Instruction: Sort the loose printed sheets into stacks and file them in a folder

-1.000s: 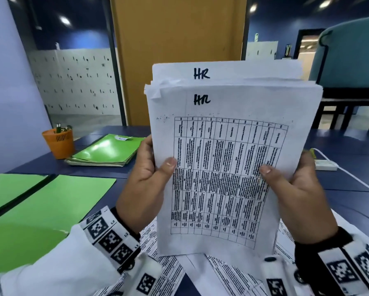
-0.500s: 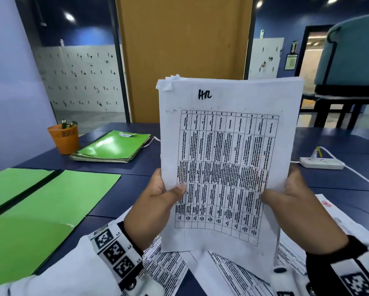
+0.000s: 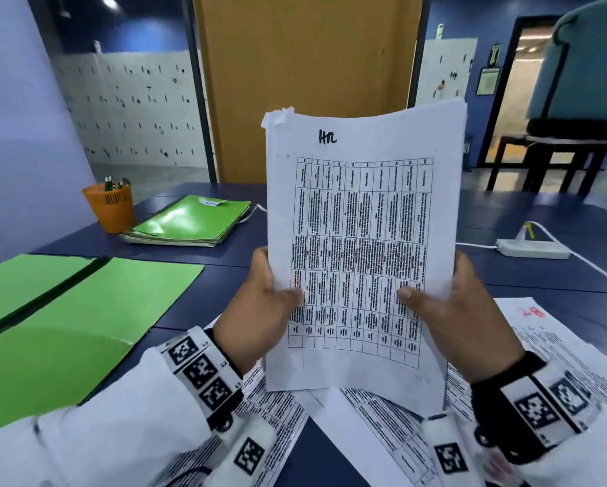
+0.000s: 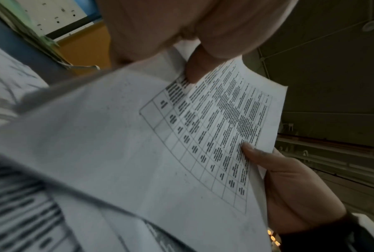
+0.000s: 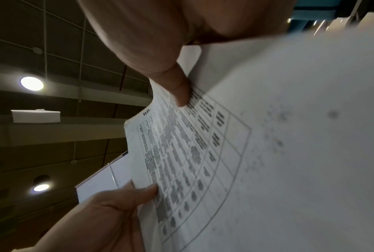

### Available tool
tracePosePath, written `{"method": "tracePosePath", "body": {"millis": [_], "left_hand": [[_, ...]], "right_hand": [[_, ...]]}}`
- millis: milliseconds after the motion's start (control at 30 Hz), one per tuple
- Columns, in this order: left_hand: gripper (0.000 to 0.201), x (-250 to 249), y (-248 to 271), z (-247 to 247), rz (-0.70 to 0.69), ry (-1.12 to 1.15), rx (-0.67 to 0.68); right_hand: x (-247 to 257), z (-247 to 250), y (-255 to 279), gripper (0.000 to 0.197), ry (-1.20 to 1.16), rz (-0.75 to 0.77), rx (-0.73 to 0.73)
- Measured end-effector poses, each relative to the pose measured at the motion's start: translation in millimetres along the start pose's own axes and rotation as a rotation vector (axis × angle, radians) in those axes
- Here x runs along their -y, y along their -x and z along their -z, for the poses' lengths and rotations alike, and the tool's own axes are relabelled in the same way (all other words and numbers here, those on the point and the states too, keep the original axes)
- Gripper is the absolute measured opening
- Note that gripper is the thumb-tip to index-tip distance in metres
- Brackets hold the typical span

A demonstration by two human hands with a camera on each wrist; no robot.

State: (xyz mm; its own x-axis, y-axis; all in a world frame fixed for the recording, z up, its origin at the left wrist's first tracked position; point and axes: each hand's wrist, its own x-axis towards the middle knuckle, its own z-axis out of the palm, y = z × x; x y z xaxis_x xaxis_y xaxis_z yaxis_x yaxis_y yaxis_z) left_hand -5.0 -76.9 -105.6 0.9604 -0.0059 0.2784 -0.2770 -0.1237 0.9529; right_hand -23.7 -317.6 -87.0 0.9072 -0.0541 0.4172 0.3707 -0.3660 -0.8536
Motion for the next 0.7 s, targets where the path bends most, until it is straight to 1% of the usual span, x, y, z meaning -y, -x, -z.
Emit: {"method": "tracePosePath", "body": {"millis": [67,133,200,267,333,400,467,533,633,700], "left_hand": [[0.042,-3,1,-1,-0.039,-0.028,-0.048],[0.046,-7,1,-3,-0.062,-0.001,-0.078],[0.05,-7,-1,-3,-0.035,0.041,-0.106],[0.056,0,0,-1,0.052,0.097,-0.085],[0.062,15,4,2,0.173,0.116,-0.003],[0.064,30,7,5,0.253,0.102,0.087],[0.064,35,6,7,0.242,0.078,0.124],[0.063,33,3,7,0.215,0.05,0.122],[0.048,22,-4,4,0.157,-0.03,0.139],[0.037,10,-13,4,0.114,-0.038,0.148]], "right_hand": [[2,-1,3,0.04,-0.008,0.036,-0.034],[1,-2,4,0.039,-0.009,0.077,-0.1],[0,-2,3,0.039,-0.028,0.091,-0.113],[-4,-2,1,0.036,-0.042,0.049,-0.05],[-6,-3,0,0.03,-0.045,-0.012,-0.001],[-12,-4,-2,0.029,-0.086,-0.061,0.021],[-17,-7,-5,0.029,-0.108,-0.104,0.017],[-23,-9,-7,0.03,-0.129,-0.129,-0.014],[-23,-5,-9,0.034,-0.176,-0.121,-0.089],[-19,5,-14,0.032,-0.215,-0.109,-0.148]]}}
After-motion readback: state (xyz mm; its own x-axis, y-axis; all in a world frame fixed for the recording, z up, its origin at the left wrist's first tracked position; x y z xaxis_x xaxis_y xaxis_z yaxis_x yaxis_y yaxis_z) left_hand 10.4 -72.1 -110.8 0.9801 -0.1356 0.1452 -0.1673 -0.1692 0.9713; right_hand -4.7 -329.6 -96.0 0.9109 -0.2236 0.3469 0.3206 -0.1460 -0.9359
